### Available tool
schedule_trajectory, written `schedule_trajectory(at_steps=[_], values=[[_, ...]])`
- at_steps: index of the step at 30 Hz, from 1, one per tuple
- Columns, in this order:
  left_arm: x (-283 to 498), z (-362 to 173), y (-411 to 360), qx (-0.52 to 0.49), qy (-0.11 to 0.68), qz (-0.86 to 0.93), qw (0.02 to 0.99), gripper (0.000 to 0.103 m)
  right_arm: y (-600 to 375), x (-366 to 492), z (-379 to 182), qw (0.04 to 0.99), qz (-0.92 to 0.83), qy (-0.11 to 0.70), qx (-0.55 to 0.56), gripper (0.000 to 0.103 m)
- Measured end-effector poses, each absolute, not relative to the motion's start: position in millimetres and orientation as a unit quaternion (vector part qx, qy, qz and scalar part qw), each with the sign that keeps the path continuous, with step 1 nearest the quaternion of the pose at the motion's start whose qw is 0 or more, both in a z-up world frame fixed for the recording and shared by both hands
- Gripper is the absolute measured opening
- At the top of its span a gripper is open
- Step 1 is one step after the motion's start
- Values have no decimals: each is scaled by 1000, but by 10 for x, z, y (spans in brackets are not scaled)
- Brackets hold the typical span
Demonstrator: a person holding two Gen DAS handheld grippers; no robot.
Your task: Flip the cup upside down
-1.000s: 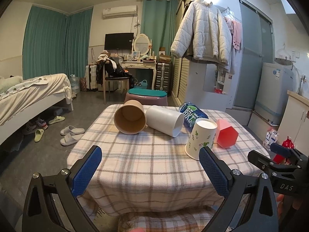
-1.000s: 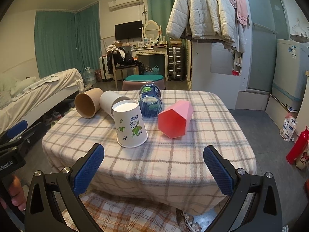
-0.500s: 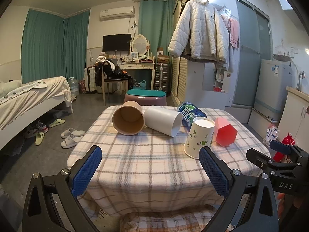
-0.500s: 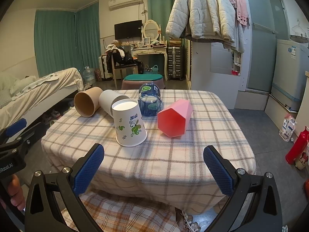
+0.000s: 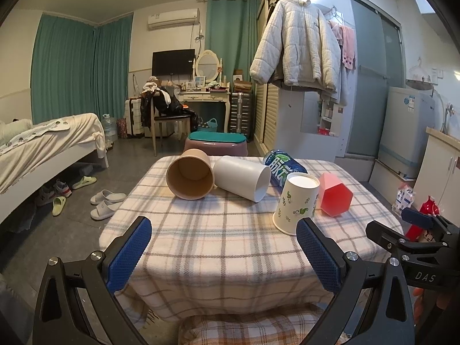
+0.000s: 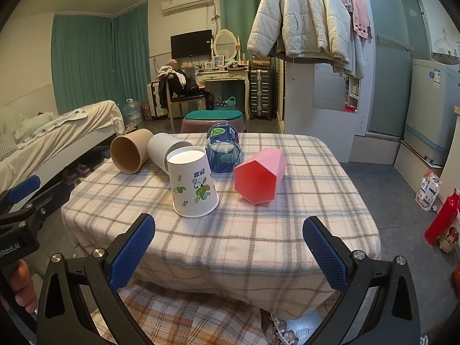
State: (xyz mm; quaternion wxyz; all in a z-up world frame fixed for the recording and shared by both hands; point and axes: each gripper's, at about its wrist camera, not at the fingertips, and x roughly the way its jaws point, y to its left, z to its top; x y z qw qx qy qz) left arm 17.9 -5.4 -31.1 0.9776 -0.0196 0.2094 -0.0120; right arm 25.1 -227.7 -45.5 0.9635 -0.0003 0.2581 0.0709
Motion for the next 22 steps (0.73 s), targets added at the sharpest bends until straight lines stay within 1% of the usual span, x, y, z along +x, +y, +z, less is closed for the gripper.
schedule_trajectory(at_steps=[22], values=[[167, -360, -87, -13, 209, -11, 978, 103, -2269, 250, -457, 963, 71, 260, -1, 103]])
